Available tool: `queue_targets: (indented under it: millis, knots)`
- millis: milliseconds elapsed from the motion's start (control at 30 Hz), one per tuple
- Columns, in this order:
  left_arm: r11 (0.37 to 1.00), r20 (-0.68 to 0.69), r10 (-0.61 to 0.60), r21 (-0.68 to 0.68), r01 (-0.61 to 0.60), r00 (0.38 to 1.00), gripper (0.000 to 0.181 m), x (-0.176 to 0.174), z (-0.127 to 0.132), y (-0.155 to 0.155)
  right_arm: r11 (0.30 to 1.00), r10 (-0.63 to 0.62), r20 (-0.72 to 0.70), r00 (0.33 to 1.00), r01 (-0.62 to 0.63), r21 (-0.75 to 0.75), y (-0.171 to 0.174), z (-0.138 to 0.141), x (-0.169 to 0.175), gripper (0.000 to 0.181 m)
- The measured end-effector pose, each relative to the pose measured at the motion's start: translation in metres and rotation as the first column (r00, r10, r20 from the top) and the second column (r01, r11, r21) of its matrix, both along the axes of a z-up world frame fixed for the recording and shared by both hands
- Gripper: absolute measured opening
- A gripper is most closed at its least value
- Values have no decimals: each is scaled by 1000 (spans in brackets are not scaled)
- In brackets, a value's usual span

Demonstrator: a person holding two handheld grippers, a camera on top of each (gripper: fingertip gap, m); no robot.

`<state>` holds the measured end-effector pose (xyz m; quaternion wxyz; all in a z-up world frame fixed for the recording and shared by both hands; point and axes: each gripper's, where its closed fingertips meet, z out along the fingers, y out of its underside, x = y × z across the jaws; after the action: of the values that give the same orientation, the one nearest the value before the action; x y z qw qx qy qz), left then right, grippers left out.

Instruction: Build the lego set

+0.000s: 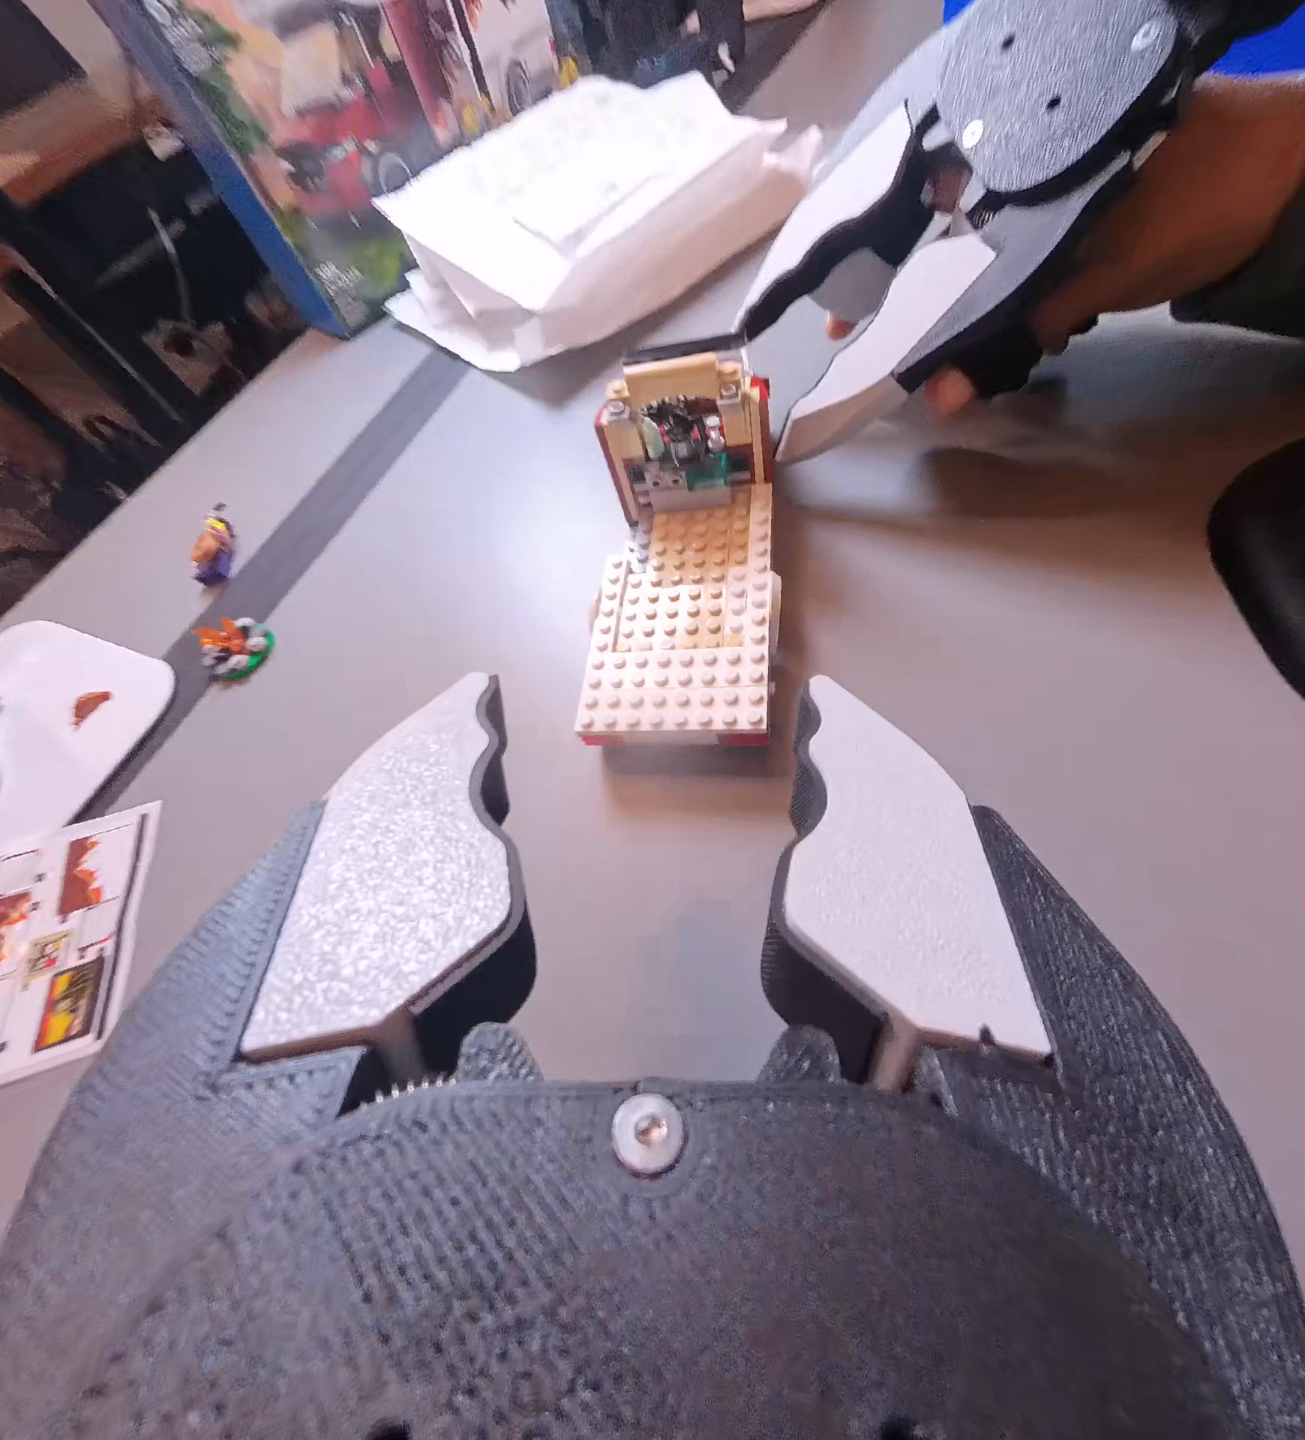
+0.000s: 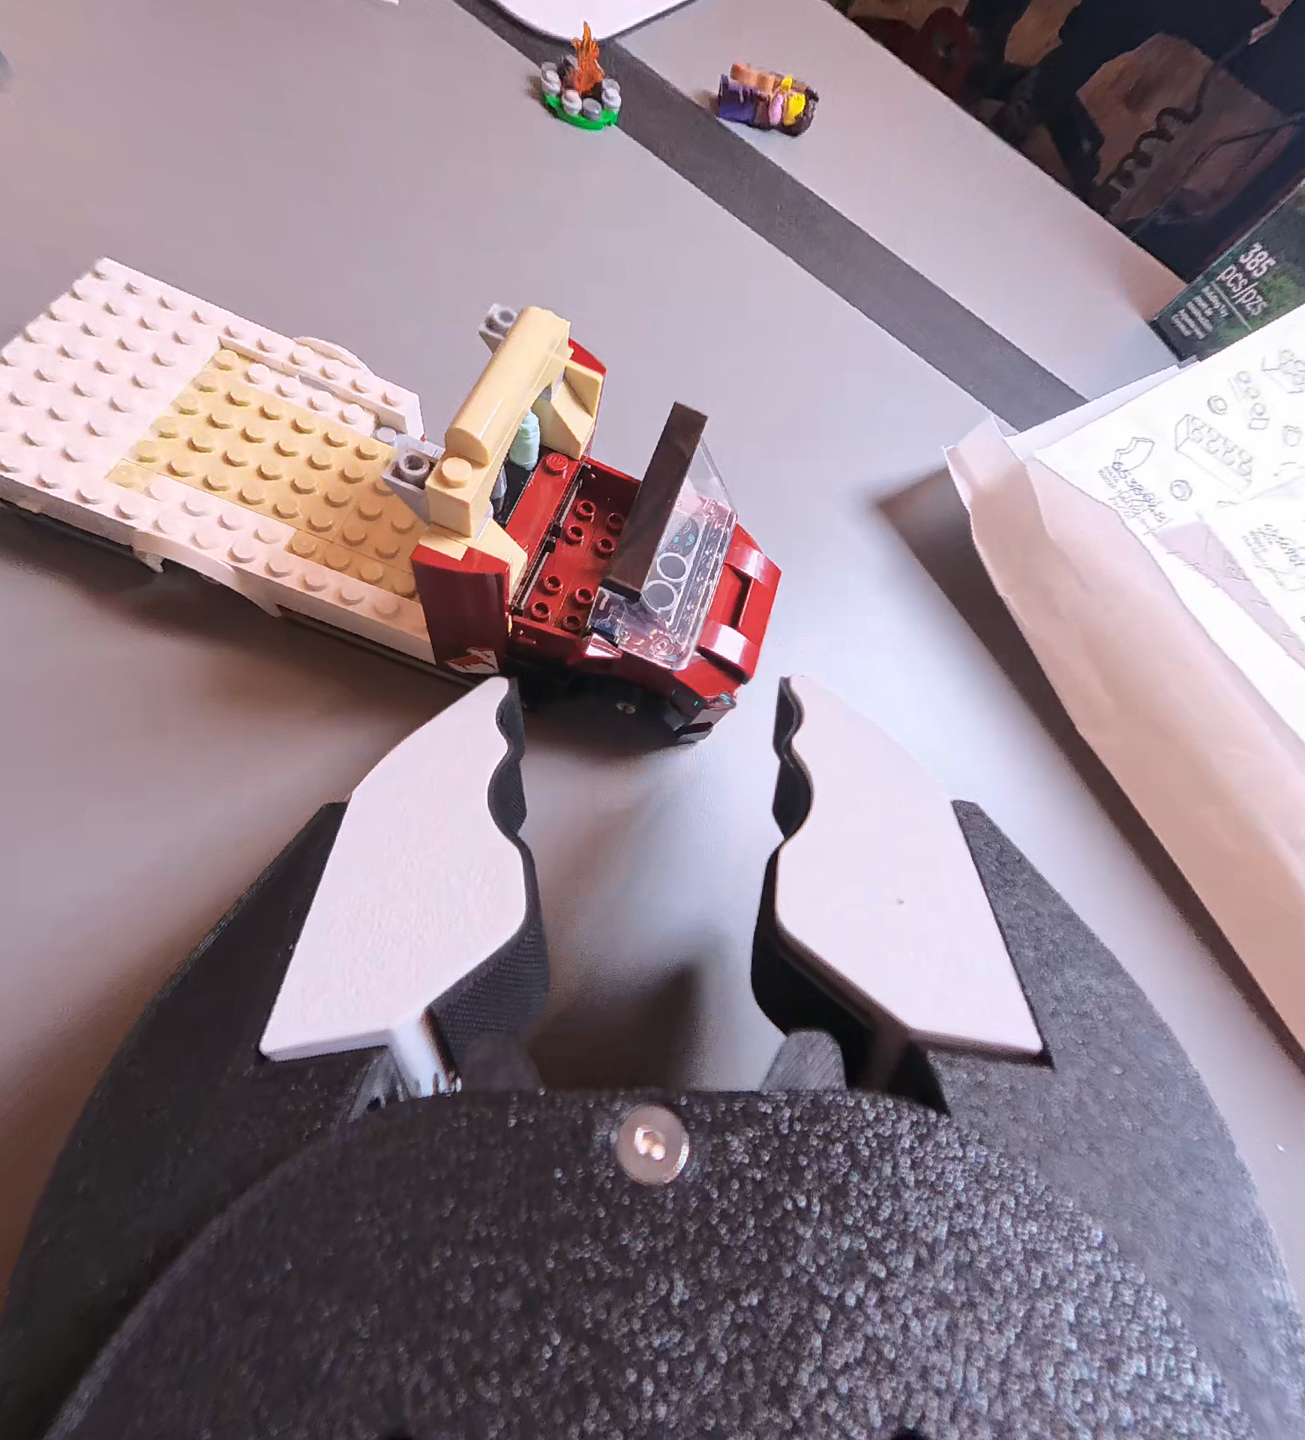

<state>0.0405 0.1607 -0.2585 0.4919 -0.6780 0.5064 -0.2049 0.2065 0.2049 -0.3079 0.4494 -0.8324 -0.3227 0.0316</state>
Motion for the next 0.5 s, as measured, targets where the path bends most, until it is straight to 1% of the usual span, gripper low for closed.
queue_targets:
  millis: [67, 133, 233, 333, 433, 500]
  knots:
    - [999, 66, 26, 36, -29, 997, 67, -21, 20, -3, 1000, -7, -21, 1000, 8, 20, -1, 8, 2, 64]
    - [995, 148, 55, 70, -66, 988, 59, -45, 40, -6, 998, -12, -61, 998, 15, 58, -2, 20, 3, 65]
    - [977, 229, 118, 145, -154, 966, 47, -91, 57, -9, 984, 20, -175, 984, 11, 177, -7, 52, -5, 63]
    - [933, 333, 226, 195, -301, 916, 36, -146, 62, -12, 952, 83, -327, 941, 22, 306, -16, 92, -24, 58]
    - [913, 419, 329, 90, -399, 847, 35, -190, 55, -16, 934, 153, -440, 885, 16, 358, -28, 116, -51, 58]
    - [897, 442, 376, 44, -439, 814, 34, -208, 50, -15, 927, 178, -459, 871, 8, 375, -33, 125, -68, 58]
